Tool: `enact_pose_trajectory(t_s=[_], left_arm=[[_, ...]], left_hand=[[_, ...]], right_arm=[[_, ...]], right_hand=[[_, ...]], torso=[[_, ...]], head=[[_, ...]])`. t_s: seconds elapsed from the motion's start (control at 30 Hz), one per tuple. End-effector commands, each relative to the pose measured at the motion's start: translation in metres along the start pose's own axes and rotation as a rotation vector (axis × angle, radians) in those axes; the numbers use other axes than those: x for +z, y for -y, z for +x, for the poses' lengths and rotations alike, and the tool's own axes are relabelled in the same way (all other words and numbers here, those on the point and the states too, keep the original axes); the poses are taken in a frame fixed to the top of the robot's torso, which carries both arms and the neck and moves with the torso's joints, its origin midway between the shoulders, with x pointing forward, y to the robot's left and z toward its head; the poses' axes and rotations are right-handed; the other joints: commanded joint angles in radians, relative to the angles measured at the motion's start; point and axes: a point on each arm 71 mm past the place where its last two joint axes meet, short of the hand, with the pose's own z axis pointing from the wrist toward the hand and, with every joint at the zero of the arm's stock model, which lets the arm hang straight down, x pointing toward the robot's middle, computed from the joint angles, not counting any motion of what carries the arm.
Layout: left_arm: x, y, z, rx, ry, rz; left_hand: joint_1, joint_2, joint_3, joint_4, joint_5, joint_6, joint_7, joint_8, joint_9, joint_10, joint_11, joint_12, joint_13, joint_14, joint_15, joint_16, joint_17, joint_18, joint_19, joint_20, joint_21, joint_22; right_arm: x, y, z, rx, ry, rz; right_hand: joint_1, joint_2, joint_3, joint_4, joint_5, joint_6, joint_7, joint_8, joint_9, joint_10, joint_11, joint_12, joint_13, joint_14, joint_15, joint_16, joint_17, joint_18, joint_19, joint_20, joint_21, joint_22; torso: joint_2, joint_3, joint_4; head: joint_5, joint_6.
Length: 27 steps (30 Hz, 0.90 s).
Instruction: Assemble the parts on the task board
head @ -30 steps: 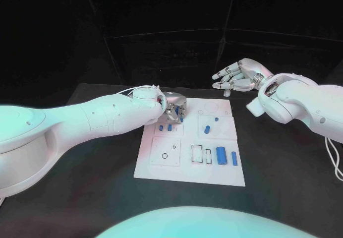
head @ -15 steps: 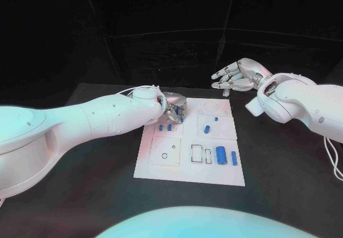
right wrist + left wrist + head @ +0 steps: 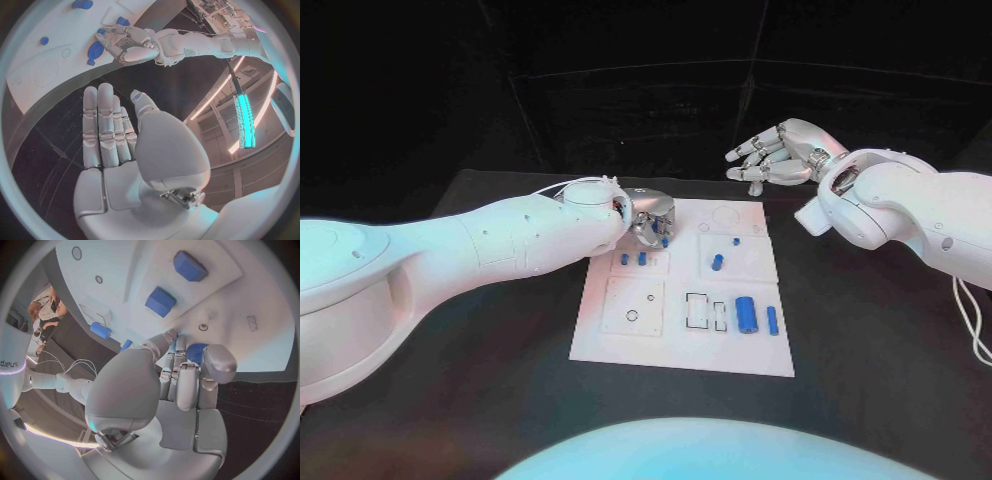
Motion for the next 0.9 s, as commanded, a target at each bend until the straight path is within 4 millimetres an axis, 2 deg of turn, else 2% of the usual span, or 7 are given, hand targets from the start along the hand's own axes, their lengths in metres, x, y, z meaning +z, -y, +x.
enact_pose_trajectory(t_s=[0.03, 0.3, 0.37, 0.43, 0.73, 0.9], left_arm=[[-0.002, 0.001, -0.004, -0.023, 0.064, 0.026], [-0.013, -0.001, -0.013, -0.094, 0.096, 0.044], [-0.018, -0.002, -0.017, -0.109, 0.102, 0.048], [-0.023, -0.004, -0.020, -0.118, 0.105, 0.048], [-0.043, -0.026, -0.025, -0.159, 0.093, -0.001], [-0.051, -0.039, -0.024, -0.166, 0.075, -0.038]], left_hand=[[-0.002, 0.005, 0.013, -0.006, -0.006, 0.012, -0.001, 0.005, 0.004, 0.015, -0.002, -0.008, 0.002, 0.036, -0.008, 0.004, -0.001, -0.014, 0.008, 0.000, 0.008, 0.007], [-0.020, -0.003, 0.031, -0.017, -0.008, 0.018, 0.001, -0.004, 0.002, 0.025, -0.001, -0.031, 0.001, 0.035, -0.007, 0.004, -0.006, -0.015, 0.008, -0.001, 0.011, 0.013], [-0.029, -0.006, 0.033, -0.018, -0.009, 0.017, 0.001, -0.010, 0.001, 0.025, 0.001, -0.040, 0.000, 0.035, -0.006, 0.003, -0.008, -0.015, 0.008, 0.000, 0.011, 0.014], [-0.031, -0.007, 0.033, -0.018, -0.009, 0.017, 0.001, -0.010, 0.001, 0.025, 0.001, -0.042, 0.000, 0.035, -0.006, 0.003, -0.009, -0.015, 0.008, 0.000, 0.011, 0.015], [-0.037, -0.014, 0.032, -0.023, -0.010, 0.020, 0.000, -0.013, 0.001, 0.031, 0.000, -0.048, 0.001, 0.035, -0.006, 0.003, -0.010, -0.015, 0.007, 0.001, 0.011, 0.015], [-0.041, -0.017, 0.031, -0.023, -0.011, 0.022, 0.000, -0.014, 0.001, 0.033, 0.000, -0.051, 0.002, 0.034, -0.007, 0.003, -0.011, -0.015, 0.007, 0.001, 0.012, 0.017]], right_arm=[[0.000, -0.002, -0.001, 0.002, 0.005, -0.011], [0.000, -0.001, -0.002, 0.001, 0.006, -0.010], [0.000, -0.001, -0.002, 0.001, 0.007, -0.009], [0.000, 0.000, -0.002, 0.001, 0.007, -0.009], [-0.001, 0.002, -0.004, 0.000, 0.010, -0.003], [-0.002, 0.003, -0.005, -0.001, 0.011, 0.000]], right_hand=[[0.001, 0.002, 0.005, -0.001, 0.005, 0.000, 0.004, -0.003, 0.000, -0.002, 0.000, -0.003, -0.001, 0.004, 0.002, -0.004, 0.001, 0.004, 0.004, -0.001, -0.006, -0.001], [0.001, 0.002, 0.005, -0.001, 0.005, 0.000, 0.004, -0.003, 0.000, -0.002, 0.000, -0.003, -0.001, 0.004, 0.002, -0.004, 0.001, 0.004, 0.004, -0.001, -0.006, -0.001], [0.001, 0.002, 0.005, -0.001, 0.005, 0.000, 0.004, -0.003, 0.000, -0.002, 0.000, -0.003, -0.001, 0.004, 0.002, -0.004, 0.001, 0.004, 0.004, -0.001, -0.006, -0.001], [0.001, 0.002, 0.005, -0.001, 0.005, 0.000, 0.004, -0.003, 0.000, -0.002, 0.000, -0.003, -0.001, 0.004, 0.002, -0.004, 0.001, 0.004, 0.004, -0.001, -0.006, -0.001], [0.001, 0.002, 0.006, 0.000, 0.005, 0.000, 0.004, -0.002, 0.000, -0.002, 0.000, -0.003, -0.001, 0.004, 0.002, -0.004, 0.001, 0.004, 0.004, -0.001, -0.006, -0.001], [0.001, 0.002, 0.006, 0.000, 0.005, 0.000, 0.004, -0.002, 0.000, -0.002, 0.000, -0.003, -0.001, 0.004, 0.002, -0.004, 0.001, 0.004, 0.004, -0.001, -0.006, -0.001]], torso=[[0.000, -0.0001, -0.0004], [-0.001, 0.0000, 0.0015], [-0.001, -0.0002, 0.0038], [-0.001, 0.0000, 0.0030], [0.000, -0.0007, 0.0006], [-0.001, -0.0001, 0.0016]], head=[[0.000, 0.003], [0.000, 0.009], [-0.002, 0.009], [0.000, 0.009], [0.003, 0.010], [0.004, 0.009]])
